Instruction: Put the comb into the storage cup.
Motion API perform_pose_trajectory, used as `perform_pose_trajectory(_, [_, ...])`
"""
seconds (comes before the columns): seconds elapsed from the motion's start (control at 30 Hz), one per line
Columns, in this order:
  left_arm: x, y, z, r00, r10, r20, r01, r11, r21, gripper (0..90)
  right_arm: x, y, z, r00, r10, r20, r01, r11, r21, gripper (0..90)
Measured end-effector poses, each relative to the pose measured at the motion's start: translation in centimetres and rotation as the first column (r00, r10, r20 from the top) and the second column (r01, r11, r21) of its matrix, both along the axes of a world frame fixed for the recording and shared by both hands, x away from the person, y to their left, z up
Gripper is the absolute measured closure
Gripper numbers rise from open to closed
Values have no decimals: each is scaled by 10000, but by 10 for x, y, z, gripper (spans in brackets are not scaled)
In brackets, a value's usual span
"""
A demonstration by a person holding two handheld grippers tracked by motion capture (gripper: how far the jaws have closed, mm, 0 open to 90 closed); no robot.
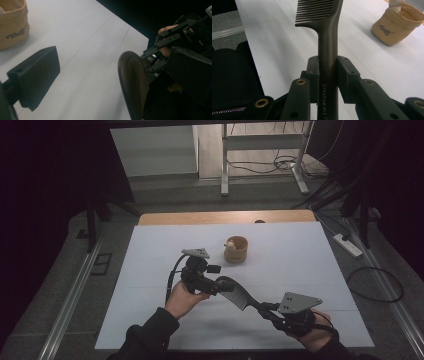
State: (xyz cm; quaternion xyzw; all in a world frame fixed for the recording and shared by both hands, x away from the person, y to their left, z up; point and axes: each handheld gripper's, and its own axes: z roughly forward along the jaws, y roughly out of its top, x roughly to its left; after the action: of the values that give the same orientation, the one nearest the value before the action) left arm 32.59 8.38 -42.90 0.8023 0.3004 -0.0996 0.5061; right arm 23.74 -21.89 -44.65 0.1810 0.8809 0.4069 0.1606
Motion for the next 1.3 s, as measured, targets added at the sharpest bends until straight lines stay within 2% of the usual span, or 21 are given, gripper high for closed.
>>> perform_pose_trajectory(0.07, [-1, 0, 1, 10000, -32, -23, 32, 10000, 35, 26, 0, 0, 0, 10000, 27, 11, -27, 10000, 11, 724])
perform_pose_trajectory(0.1, [-1, 1, 2, 10000, -74, -53, 75, 10000, 62, 67, -1, 0, 0, 10000, 36, 46, -36, 10000, 0, 724])
perform_pose_trajectory(0.17, [-2, 2, 2, 9995, -279, -131, 278, 9996, -70, 188, -1, 0, 0, 10000, 53, 82, -53, 10000, 12, 724])
perform_pose_trajectory(0.2, [-2, 3, 2, 9992, -340, -190, 338, 9994, -109, 283, -1, 0, 0, 9999, 43, 103, -44, 10000, 20, 724])
perform_pose_trajectory(0.27, [-2, 4, 2, 9986, -410, -323, 403, 9989, -219, 389, -1, 0, 0, 9999, 70, 121, -70, 10000, 23, 724])
perform_pose_trajectory(0.4, [1, 7, 1, 9957, -506, -772, 453, 9966, -687, 546, -1, 1, -1, 9997, 125, 187, -125, 9999, 7, 724])
perform_pose_trajectory(0.47, [1, 7, 1, 9938, -535, -972, 462, 9960, -763, 608, -2, 1, -1, 9997, 133, 225, -133, 9999, -25, 724])
perform_pose_trajectory(0.7, [3, 7, -1, 9866, -708, -1469, 563, 9933, -1012, 730, -2, 0, -1, 9994, 105, 320, -104, 9999, -25, 724])
perform_pose_trajectory(0.77, [3, 8, -2, 9811, -794, -1765, 576, 9904, -1255, 757, -1, 0, -1, 9993, 114, 359, -110, 9999, -94, 724])
perform_pose_trajectory(0.93, [4, 7, -3, 9713, -1054, -2131, 687, 9826, -1728, 821, -1, 2, -4, 9988, 150, 466, -140, 9996, -227, 722])
perform_pose_trajectory(1.03, [2, 5, -1, 9708, -989, -2183, 631, 9842, -1653, 833, 0, 2, -6, 9986, 102, 518, -84, 9993, -353, 720])
perform_pose_trajectory(1.17, [1, 5, 0, 9703, -1030, -2189, 651, 9826, -1739, 836, 0, 2, -6, 9985, 64, 536, -48, 9995, -307, 712])
perform_pose_trajectory(1.3, [1, 7, 1, 9742, -932, -2054, 564, 9824, -1782, 837, 1, 2, -6, 9987, 12, 513, 0, 9998, -220, 689])
